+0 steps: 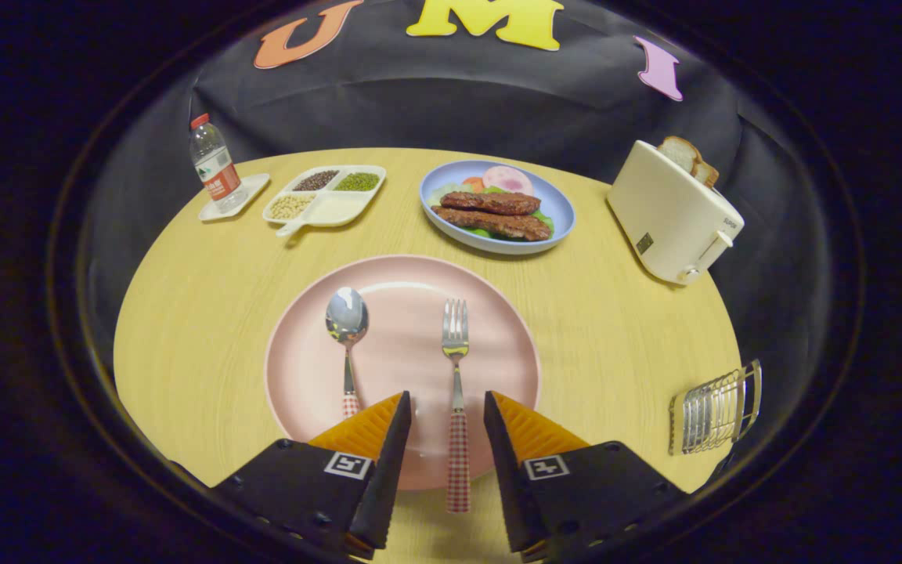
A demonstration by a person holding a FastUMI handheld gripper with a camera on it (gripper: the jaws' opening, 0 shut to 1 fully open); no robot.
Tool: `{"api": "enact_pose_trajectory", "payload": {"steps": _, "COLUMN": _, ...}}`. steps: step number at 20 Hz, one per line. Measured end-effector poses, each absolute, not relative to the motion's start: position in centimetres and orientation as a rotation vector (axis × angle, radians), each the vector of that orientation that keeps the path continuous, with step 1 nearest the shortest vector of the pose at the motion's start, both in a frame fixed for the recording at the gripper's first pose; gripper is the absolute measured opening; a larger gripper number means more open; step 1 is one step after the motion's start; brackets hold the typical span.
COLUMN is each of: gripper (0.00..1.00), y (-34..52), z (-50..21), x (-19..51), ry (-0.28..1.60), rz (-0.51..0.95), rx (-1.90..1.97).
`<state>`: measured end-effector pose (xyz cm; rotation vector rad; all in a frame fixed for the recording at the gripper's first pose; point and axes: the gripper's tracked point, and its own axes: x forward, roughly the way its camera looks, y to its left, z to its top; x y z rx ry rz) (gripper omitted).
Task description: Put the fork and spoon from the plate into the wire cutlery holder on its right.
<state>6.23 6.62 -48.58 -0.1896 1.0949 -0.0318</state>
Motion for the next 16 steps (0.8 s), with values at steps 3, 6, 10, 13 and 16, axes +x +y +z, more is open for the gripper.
{"api": "enact_pose_trajectory", "payload": {"steps": 3, "gripper": 0.39, "y": 6.8, "z": -49.3, "x": 6.4, "ry": 1.109, "rz": -0.021, "rx": -0.174}}
{"api": "enact_pose_trajectory", "payload": {"steps": 6, "gripper": 0.21, "y": 6.1, "z": -49.9, "x": 6.3, "ry": 1.127, "rz": -0.044, "rx": -0.168}}
{"api": "enact_pose_trajectory", "payload": {"steps": 10, "gripper": 0.10, "y": 6.3, "z": -50.1, "x": 6.0, "ry": 1.139, "rz": -0.039, "rx": -0.148}}
{"api": "enact_pose_trajectory", "payload": {"steps": 13, "gripper": 0.02, "y": 6.5, "z": -49.2, "x": 5.9, "ry": 1.121, "rz": -0.034, "rx": -0.136}}
{"api": "enact_pose_trajectory", "payload": {"steps": 16, "gripper": 0.02, "y": 6.8, "z": -47.6, "x": 5.2, "ry": 1.108, "rz": -0.009, "rx": -0.124}}
